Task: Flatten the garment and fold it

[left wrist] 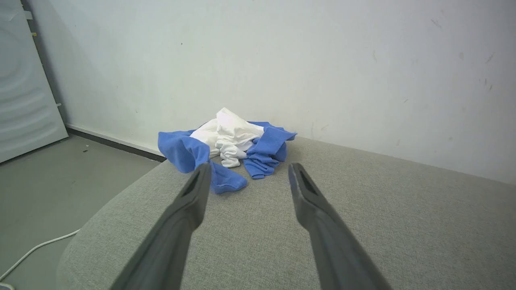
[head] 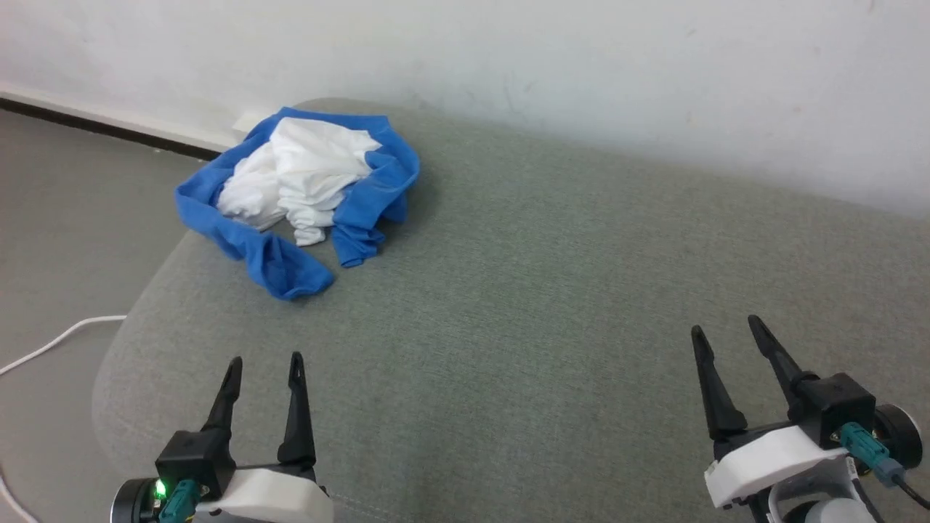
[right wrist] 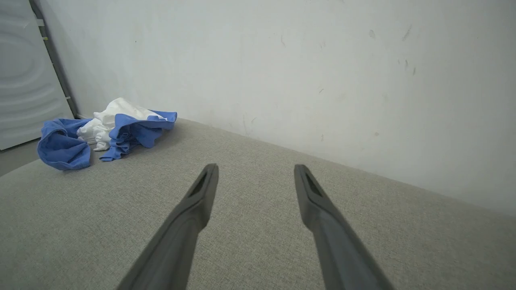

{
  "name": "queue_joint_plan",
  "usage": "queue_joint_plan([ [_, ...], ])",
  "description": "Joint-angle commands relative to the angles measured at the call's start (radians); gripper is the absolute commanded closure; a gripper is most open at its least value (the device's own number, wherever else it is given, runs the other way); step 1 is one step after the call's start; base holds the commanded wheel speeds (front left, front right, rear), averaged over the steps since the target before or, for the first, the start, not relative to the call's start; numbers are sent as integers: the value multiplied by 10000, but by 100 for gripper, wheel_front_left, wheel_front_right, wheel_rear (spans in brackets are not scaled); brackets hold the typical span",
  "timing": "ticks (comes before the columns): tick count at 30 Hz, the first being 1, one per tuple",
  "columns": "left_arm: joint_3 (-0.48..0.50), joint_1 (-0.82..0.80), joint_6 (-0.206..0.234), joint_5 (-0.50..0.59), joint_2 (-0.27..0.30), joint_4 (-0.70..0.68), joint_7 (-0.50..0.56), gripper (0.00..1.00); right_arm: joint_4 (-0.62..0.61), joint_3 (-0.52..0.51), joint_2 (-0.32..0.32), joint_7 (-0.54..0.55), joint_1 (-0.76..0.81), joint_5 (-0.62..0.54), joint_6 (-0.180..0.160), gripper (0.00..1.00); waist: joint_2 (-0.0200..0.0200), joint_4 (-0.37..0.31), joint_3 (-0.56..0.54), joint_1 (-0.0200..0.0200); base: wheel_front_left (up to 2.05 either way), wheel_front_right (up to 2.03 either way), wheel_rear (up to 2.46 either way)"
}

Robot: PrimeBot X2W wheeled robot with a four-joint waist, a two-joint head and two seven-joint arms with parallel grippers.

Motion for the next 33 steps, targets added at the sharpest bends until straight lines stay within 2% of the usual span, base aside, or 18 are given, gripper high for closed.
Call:
queue_joint_plan([
  [1,8,175,61,-94,-34,-61,-90,0,43,18,22,-87,-108,45,-7,0,-1,221,-25,0,0,0,0],
  [12,23,390,131,-291,-39,-104,-340,0,295,213,26,-338,-145,147,-8,0,-1,942,-94,0,0,0,0],
  [33,-72,699,329,-710,-48,-313,-758,0,405,138,34,-755,-183,167,-10,0,-1,1687,-7,0,0,0,0],
])
